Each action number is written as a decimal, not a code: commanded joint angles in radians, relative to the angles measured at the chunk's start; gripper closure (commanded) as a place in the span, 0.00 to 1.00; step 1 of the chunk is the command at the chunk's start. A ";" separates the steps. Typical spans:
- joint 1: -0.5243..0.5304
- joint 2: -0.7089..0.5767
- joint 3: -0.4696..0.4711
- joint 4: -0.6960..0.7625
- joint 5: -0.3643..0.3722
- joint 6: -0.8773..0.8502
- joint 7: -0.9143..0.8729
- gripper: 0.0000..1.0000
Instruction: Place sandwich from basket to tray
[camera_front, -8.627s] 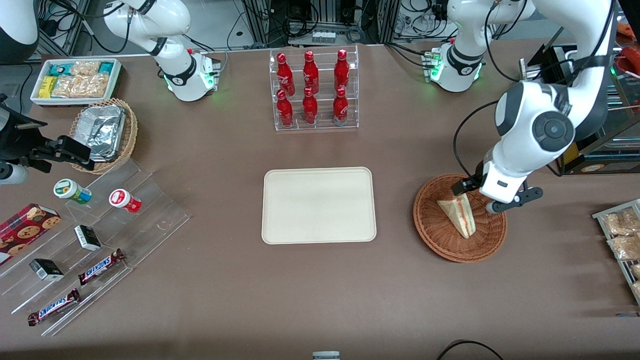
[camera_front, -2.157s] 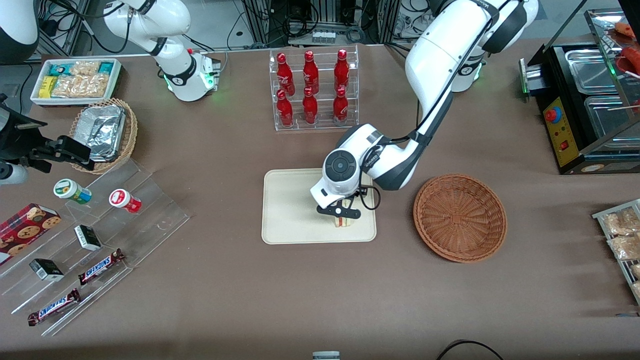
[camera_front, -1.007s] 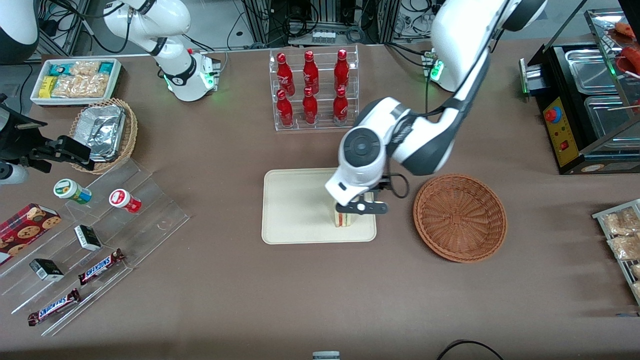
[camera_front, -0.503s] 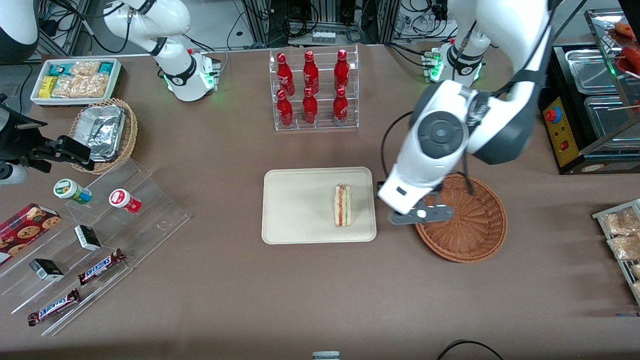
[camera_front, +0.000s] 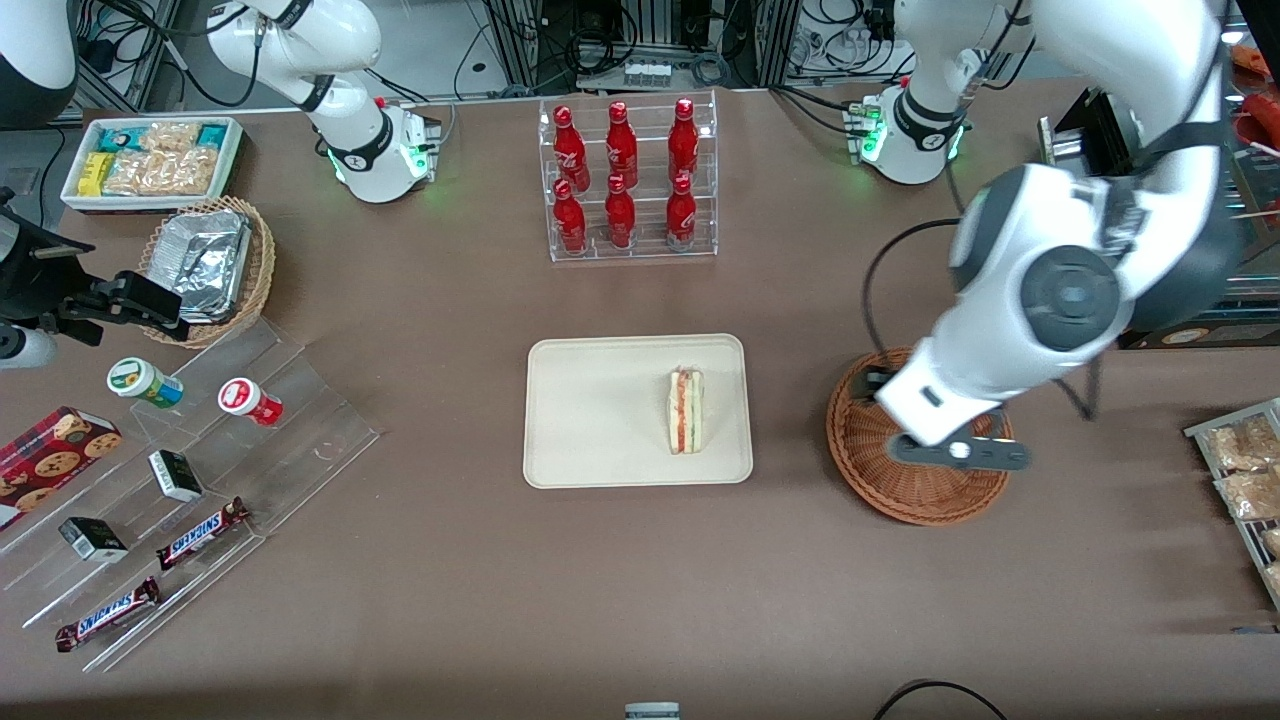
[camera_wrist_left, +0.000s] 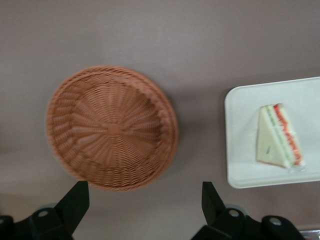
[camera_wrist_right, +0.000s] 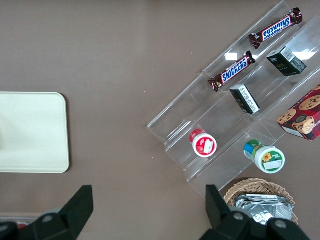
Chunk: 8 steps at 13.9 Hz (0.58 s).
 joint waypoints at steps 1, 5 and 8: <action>0.053 -0.064 -0.010 -0.026 0.037 -0.039 0.026 0.01; 0.126 -0.130 -0.010 -0.052 0.042 -0.103 0.027 0.00; 0.183 -0.182 -0.008 -0.057 -0.001 -0.144 0.175 0.00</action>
